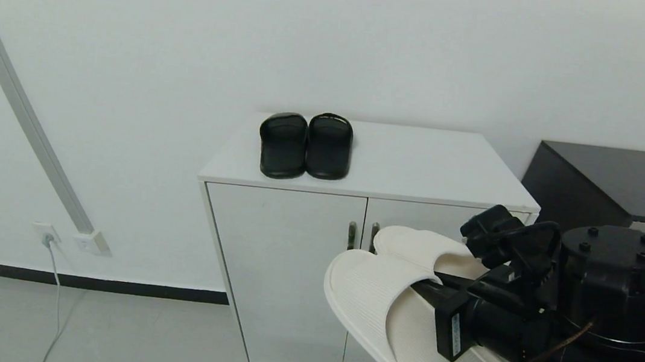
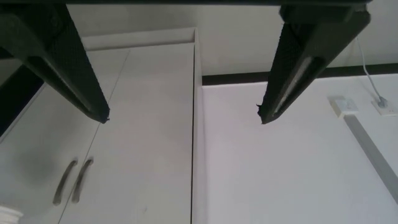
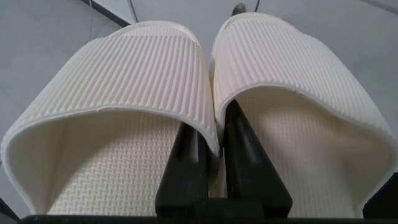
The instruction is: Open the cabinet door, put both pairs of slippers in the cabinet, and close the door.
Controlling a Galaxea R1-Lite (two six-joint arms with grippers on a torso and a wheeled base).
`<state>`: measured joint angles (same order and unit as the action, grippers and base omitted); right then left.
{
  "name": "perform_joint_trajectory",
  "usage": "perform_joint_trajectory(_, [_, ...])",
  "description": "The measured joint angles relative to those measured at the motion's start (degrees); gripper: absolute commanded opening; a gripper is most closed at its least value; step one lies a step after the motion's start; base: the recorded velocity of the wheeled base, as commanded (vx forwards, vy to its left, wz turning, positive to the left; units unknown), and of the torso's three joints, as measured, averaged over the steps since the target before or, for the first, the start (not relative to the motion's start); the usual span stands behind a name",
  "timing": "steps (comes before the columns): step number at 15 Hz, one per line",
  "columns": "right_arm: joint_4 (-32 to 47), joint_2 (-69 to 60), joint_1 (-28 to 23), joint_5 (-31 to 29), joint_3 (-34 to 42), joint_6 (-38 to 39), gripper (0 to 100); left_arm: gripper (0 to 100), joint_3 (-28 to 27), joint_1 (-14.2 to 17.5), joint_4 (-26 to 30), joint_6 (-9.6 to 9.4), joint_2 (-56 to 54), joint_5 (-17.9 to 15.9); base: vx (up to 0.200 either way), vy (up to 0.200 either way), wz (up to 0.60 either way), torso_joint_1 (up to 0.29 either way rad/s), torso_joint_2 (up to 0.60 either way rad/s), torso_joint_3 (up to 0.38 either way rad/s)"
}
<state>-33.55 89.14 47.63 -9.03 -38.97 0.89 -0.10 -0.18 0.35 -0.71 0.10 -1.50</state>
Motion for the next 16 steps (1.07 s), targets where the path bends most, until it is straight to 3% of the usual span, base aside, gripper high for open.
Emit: perform_joint_trajectory(16, [0.00,-0.02,0.46,-0.07,0.69,-0.11,0,100,0.00,0.00,-0.04,0.02,0.00,0.02,0.000,0.000,0.00,-0.147,0.49,0.333])
